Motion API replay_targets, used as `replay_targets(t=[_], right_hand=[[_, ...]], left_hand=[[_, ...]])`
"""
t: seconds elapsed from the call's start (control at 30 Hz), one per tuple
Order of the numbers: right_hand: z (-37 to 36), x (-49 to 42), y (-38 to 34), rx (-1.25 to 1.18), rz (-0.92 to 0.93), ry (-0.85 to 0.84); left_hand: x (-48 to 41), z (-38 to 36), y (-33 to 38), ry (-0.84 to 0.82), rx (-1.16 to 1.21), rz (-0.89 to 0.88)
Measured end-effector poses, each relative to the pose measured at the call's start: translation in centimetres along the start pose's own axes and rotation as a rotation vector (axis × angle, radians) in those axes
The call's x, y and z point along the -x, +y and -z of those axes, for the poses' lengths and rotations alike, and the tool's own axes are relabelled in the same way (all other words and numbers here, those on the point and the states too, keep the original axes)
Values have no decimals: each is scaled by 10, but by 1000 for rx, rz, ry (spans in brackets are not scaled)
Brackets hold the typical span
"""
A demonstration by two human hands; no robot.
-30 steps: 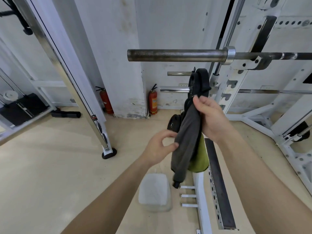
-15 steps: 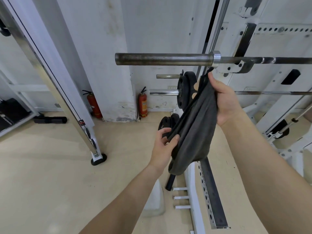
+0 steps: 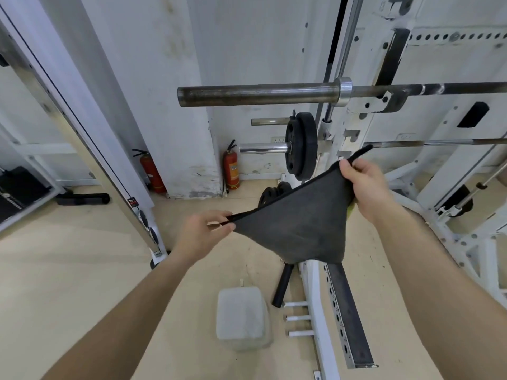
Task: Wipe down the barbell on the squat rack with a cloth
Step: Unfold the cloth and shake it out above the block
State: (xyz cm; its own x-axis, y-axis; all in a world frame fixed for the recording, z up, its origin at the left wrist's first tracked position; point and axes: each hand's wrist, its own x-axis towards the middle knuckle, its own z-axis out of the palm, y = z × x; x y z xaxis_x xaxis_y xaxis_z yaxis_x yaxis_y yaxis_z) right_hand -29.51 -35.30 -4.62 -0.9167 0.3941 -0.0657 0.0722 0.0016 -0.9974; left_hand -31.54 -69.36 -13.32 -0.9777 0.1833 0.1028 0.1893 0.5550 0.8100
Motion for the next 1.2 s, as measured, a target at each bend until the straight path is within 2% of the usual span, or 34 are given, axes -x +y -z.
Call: replay_targets(t=[0.1,0.2,0.27,0.33,0.43,0.53,0.6,0.63,0.7,0.73,0.77,0.83,0.87,0.97,1.03,1.13,1.2], right_hand=[[-7,-2,29,14,-31,189],[-25,3,55,-37,-181,376],[-48,14,76,-56,-249,346],[-77,30,96,-7,-228,161],[-107,58,110,28,-135,-126],[-111,67,109,-55,-77,-238],[-109,62,109,-40,-39,-289],[-110,60,110,-31,-40,-321],[-116,53,109,-51,-81,-408],[-119,49,109,-85,-122,-451],[-121,45,108,-132,-172,-493],[-124,35,109,-222,-262,-554],[-124,27,113,-235,-289,-574],[-129,-2,140,-116,-311,-530],[-136,-22,167,13,-272,-438],[-150,-47,210,244,-161,-390],[-163,-62,250,285,-131,-357]], left_hand=[[-2,-9,13,78,425,271],[-5,-29,28,195,684,515],[-5,-46,42,276,822,604],[-2,-66,59,261,869,580],[9,-79,75,144,802,466],[13,-57,68,-12,781,382],[16,-39,53,-150,665,292],[17,-32,43,-145,548,211],[19,-25,18,-31,280,77],[18,-24,4,-18,204,84],[17,-22,-8,-78,197,136],[12,-24,-28,-243,301,231],[8,-26,-39,-251,327,243],[-10,-36,-67,-81,261,287],[-28,-47,-85,-54,107,281],[-48,-67,-116,-22,-373,123],[-60,-89,-154,57,-505,-35]])
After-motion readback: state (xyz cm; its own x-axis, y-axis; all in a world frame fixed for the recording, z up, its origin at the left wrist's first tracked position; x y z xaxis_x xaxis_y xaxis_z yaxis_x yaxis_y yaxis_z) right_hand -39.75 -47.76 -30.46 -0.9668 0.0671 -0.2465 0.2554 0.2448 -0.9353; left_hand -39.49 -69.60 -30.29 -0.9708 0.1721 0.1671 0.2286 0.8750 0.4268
